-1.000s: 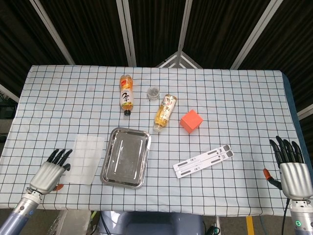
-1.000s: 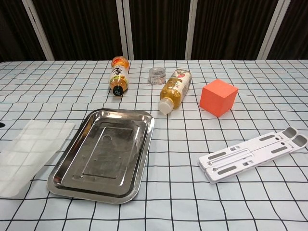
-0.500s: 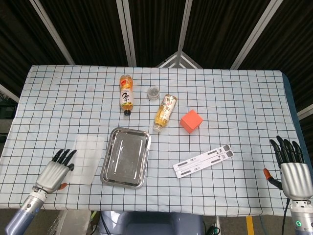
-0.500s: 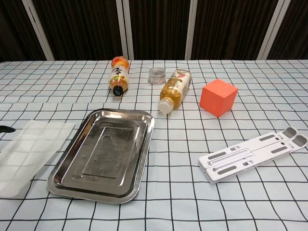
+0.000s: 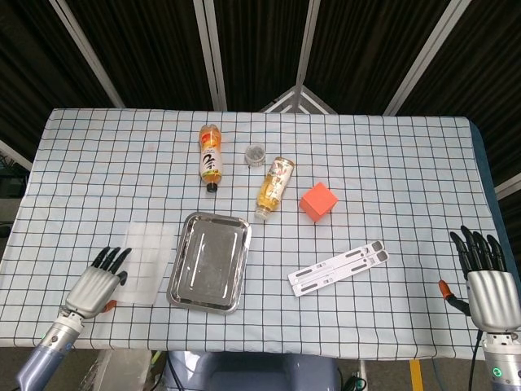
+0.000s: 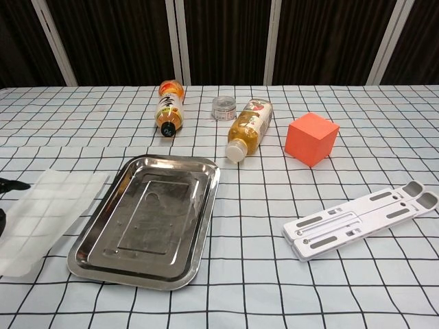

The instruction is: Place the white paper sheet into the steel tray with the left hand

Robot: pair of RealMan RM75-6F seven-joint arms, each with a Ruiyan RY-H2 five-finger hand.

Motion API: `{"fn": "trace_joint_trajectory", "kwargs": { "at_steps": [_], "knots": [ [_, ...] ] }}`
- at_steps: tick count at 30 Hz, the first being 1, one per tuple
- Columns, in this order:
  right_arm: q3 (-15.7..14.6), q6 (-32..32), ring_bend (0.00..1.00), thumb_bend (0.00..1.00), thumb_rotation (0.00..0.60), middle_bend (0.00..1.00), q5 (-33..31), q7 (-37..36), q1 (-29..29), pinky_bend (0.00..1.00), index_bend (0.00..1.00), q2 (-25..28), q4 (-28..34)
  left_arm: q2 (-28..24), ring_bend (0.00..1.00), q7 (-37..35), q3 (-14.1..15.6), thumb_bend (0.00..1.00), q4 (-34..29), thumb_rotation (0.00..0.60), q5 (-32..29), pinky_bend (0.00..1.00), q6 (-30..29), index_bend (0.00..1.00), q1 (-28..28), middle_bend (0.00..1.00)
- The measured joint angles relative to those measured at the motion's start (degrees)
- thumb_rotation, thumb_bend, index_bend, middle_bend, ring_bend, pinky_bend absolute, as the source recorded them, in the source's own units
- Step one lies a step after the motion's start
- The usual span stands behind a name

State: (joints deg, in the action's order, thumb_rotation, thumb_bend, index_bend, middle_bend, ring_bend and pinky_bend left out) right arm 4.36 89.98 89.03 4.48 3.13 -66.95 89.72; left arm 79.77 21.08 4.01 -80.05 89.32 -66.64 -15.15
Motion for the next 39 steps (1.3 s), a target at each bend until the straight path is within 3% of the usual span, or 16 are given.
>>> {"fn": "trace_joint_trajectory", "kwargs": {
  "at_steps": [6, 13, 27, 33, 39],
  "knots": [
    [0.0, -0.05, 0.0, 0.33, 0.6, 0.0, -0.06, -0.13, -0.02, 0.0, 0.0, 0.05, 0.03, 0.43, 0.0, -0.47, 0.13, 0.43, 0.13, 0.6, -0.17, 0.0, 0.03, 0.54, -0.2, 0.0],
    [-0.04, -0.14, 0.0, 0.33, 0.6, 0.0, -0.09, -0.44, -0.04, 0.0, 0.0, 0.18, 0.2, 0.34, 0.0, -0.87, 0.26, 0.52, 0.35, 0.6, -0.66, 0.0, 0.03, 0.57, -0.29, 0.0],
    [0.0, 0.04, 0.0, 0.33, 0.6, 0.0, -0.05, -0.54, -0.12, 0.0, 0.0, 0.23, 0.18, -1.07, 0.0, -1.9, -1.24, 0.53, -1.39, 0.6, -0.99, 0.0, -2.14, 0.59, -0.72, 0.0],
    [-0.05, -0.14, 0.0, 0.33, 0.6, 0.0, 0.07, -0.33, -0.01, 0.0, 0.0, 0.21, 0.19, -3.84, 0.0, -2.61, -5.61, 0.53, -5.62, 0.6, -1.47, 0.0, -4.97, 0.58, -2.04, 0.0],
    [0.03, -0.17, 0.0, 0.33, 0.6, 0.0, -0.02, -0.17, 0.03, 0.0, 0.0, 0.15, 0.24, -7.2, 0.0, -1.88, -12.84, 0.53, -13.37, 0.6, -3.29, 0.0, -6.62, 0.58, -5.46, 0.01]
  ]
}}
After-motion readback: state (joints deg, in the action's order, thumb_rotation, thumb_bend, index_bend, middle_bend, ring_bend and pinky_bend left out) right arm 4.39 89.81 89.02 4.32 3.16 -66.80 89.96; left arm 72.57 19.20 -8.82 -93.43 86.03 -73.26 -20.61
